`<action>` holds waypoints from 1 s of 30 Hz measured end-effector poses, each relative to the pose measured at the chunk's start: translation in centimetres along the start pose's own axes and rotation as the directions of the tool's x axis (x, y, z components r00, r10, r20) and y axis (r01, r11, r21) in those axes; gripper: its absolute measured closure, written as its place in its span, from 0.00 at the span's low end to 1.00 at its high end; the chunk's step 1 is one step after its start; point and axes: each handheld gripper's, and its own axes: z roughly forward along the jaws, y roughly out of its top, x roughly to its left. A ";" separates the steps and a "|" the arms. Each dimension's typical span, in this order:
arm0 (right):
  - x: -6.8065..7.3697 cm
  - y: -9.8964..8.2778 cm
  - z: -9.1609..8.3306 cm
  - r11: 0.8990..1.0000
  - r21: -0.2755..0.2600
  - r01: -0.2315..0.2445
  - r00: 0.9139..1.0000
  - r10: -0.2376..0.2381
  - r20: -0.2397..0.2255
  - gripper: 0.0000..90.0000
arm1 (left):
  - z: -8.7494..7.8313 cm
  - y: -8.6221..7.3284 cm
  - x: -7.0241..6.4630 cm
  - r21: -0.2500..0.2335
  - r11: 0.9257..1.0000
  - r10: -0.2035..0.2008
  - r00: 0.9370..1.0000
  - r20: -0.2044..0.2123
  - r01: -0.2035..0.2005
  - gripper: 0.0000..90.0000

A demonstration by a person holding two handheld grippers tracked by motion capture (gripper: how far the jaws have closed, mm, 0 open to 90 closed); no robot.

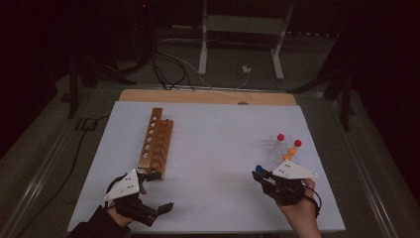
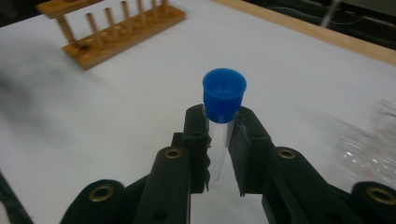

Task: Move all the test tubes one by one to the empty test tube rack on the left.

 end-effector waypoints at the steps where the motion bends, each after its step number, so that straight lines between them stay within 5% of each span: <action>1: 0.2 0.1 0.3 1.000 0.004 0.008 1.000 -0.008 -0.006 0.85 | 0.3 0.6 0.1 -0.006 1.000 -0.005 1.000 0.006 0.005 0.01; 20: 4.4 1.1 4.0 0.993 0.040 0.109 0.984 -0.102 -0.149 0.85 | 5.1 6.4 -0.5 -0.033 0.999 0.019 0.998 0.053 -0.017 0.02; 30: 5.2 1.5 4.6 0.992 0.036 0.125 0.977 -0.117 -0.178 0.85 | 8.3 7.8 -1.4 -0.028 0.999 0.043 0.993 0.113 -0.040 0.15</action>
